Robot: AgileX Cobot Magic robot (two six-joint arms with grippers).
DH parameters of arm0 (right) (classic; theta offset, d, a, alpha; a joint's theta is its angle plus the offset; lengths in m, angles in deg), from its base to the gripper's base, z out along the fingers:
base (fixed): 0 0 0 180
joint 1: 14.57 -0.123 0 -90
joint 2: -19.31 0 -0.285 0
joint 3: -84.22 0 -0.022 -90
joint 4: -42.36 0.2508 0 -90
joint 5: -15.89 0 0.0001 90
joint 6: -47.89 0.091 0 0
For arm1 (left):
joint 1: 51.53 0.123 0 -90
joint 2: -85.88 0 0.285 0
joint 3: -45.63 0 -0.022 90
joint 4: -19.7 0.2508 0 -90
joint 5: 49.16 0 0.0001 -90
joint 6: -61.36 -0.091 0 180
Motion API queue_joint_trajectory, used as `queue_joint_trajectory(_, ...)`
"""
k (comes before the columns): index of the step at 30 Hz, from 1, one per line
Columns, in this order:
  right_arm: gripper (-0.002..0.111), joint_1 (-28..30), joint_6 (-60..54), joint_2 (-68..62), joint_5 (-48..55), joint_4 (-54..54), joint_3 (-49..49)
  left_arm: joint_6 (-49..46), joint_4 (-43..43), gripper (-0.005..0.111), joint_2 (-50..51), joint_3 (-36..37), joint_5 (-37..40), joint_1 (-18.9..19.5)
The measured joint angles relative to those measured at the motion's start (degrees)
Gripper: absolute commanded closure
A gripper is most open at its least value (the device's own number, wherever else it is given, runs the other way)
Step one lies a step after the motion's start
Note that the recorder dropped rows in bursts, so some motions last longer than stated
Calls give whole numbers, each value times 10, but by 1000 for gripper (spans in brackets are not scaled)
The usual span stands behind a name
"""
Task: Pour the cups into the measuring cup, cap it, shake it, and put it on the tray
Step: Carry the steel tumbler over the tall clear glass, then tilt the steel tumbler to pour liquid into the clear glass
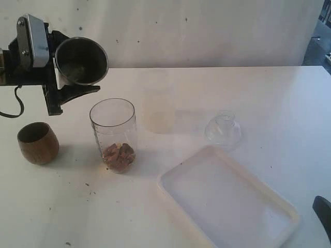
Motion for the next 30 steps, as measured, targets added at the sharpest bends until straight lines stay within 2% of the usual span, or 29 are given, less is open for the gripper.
queue_joint_trajectory(15, 39, 0, 0, 0, 0, 0, 0, -75, 1, 107, 0, 0, 0, 0)
queue_joint_trajectory(30, 39, 0, 0, 0, 0, 0, 0, -87, -1, 107, 0, 0, 4, 0)
